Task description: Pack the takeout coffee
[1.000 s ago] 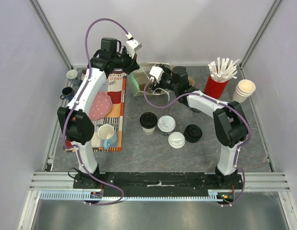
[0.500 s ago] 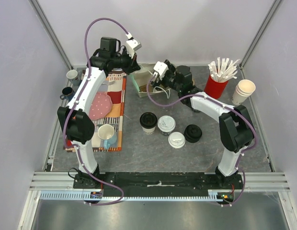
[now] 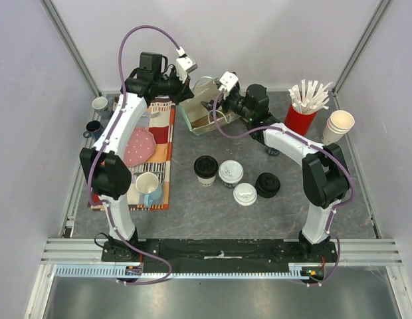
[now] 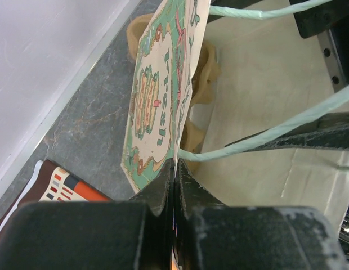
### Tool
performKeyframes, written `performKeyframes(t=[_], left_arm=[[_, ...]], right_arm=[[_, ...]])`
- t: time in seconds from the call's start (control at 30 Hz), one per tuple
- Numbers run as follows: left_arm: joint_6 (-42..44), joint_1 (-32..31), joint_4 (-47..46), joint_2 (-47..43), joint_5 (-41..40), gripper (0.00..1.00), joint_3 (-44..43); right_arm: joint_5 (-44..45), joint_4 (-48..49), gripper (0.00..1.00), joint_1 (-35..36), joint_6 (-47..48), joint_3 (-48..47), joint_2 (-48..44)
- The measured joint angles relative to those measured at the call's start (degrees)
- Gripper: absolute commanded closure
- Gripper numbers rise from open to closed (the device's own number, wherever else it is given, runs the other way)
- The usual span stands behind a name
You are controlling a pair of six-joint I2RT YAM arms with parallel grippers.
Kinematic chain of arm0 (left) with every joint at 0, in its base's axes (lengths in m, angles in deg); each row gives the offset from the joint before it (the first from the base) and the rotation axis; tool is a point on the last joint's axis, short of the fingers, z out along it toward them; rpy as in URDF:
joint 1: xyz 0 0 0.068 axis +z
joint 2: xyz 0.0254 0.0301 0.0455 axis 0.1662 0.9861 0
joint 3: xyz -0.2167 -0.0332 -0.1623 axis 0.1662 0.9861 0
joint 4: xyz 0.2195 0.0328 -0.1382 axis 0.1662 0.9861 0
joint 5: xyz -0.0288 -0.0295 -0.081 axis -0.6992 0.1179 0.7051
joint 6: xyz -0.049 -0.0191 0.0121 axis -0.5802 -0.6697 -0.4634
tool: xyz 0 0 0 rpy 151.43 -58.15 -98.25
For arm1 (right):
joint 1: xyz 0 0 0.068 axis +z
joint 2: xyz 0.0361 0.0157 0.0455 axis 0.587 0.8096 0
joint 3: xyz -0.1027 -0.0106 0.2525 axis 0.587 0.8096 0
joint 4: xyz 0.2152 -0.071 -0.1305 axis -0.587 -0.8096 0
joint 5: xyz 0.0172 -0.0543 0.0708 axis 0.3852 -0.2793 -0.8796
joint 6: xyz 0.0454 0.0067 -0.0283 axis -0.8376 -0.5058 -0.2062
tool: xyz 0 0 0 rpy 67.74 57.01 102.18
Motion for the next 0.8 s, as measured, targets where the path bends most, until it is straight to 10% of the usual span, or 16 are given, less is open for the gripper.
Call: performKeyframes(t=[0.4, 0.8], left_arm=[[-0.72, 0.15, 0.66, 0.00, 0.55, 0.98, -0.33], [-3.08, 0.28, 3.06, 0.02, 4.66, 0.98, -3.52]], right_arm=[[-4.24, -6.86, 0.26, -1.22, 14.01, 1.25, 0.17], [5.31, -24.85, 0.16, 2.45, 39.23, -4.68, 6.14]])
